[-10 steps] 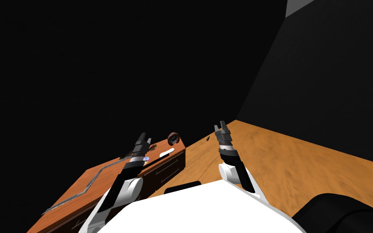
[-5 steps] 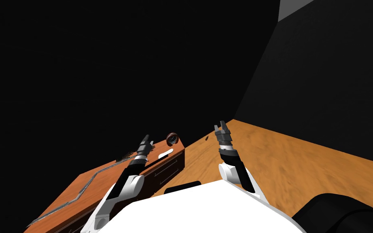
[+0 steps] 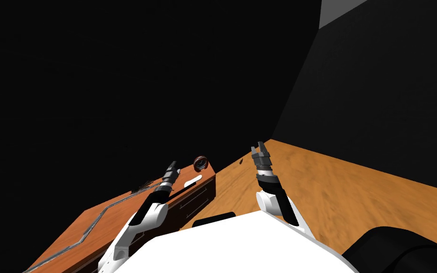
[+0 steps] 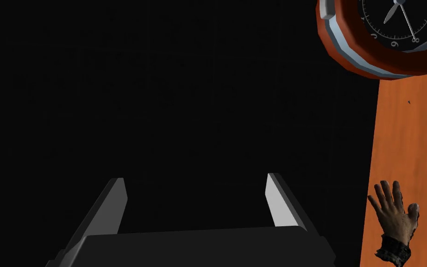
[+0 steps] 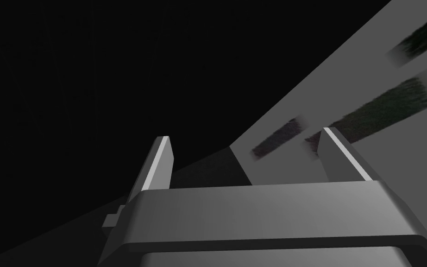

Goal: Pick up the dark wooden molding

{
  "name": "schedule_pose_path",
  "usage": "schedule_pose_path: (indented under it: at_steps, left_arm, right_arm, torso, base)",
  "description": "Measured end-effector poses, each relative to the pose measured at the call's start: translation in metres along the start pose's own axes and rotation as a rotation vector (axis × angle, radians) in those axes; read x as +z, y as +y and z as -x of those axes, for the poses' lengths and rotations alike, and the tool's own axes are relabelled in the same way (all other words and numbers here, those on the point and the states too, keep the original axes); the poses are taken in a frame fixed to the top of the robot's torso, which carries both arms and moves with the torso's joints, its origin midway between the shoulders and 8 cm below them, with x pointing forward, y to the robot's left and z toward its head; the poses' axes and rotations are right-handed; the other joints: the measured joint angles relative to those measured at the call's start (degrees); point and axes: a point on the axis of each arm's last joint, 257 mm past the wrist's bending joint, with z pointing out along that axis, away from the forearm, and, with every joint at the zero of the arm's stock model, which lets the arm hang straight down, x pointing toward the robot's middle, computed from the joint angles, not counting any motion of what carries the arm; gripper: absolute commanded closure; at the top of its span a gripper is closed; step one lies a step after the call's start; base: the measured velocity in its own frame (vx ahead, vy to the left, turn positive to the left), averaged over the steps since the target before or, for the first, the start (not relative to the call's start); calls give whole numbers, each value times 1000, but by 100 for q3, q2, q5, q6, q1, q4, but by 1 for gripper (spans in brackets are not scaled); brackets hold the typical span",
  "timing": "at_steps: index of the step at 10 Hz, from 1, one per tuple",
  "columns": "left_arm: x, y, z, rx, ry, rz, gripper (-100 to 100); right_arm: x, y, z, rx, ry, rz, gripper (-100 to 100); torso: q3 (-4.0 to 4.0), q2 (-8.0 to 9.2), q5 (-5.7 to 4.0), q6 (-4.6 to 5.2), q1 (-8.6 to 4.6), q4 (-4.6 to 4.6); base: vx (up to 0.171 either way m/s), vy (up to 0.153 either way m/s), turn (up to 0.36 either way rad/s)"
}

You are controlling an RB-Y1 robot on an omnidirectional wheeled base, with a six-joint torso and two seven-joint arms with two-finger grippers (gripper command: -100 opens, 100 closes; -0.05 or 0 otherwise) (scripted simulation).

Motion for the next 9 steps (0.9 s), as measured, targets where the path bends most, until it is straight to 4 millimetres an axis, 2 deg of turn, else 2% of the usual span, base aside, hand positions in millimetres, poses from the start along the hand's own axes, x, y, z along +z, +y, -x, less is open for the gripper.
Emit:
schedule_pose_path:
  at_steps: [5,9]
  left_arm:
    - [10,57,19,-40,-16,175,-100]
    - [9,105,30,-74,-39,318,-100]
  right_arm:
    - [0,0,0,0,0,0,0]
    - [0,0,0,0,0,0,0]
  torso:
    - [-1,-2,0,1,1,0]
    - [0,-1,0,0,1,0]
  base:
    - [9,7,-59]
    - [9,7,-60]
